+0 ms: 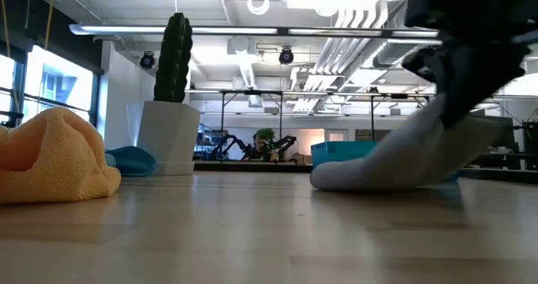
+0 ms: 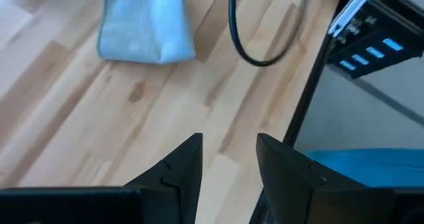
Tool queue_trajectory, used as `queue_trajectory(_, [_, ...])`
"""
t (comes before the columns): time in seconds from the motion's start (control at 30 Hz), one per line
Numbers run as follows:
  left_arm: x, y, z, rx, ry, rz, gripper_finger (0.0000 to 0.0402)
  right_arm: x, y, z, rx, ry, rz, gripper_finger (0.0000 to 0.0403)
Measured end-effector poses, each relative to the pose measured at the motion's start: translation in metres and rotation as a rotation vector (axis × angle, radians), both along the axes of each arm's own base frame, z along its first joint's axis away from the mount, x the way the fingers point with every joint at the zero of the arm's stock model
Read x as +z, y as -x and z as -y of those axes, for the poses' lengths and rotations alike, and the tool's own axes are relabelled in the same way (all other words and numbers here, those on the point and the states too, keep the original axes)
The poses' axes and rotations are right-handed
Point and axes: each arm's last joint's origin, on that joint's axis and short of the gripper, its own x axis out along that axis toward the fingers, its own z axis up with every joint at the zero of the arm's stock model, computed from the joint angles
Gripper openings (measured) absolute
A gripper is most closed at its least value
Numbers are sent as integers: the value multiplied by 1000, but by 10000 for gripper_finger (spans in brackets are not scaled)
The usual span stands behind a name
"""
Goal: Fold microfiber towels
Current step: Put the folded gray microfiber cloth into the blue bin
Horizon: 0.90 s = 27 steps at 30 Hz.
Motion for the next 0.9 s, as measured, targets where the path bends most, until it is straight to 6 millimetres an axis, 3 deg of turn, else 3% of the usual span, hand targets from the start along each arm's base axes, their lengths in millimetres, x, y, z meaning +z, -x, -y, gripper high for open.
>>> queue_trajectory(0.23, [16,25,-13,-16,-61,-91,131,45,-18,39,-160,84,-46,1])
queue_trajectory(0.5, [29,51,-27,-44,-160,-197,131,89,-31,102,-427,129,-9,0])
queue_trajectory(0.9, [46,58,-45,-292,-356,-213,131,135,-20,187,-541,421,-45,0])
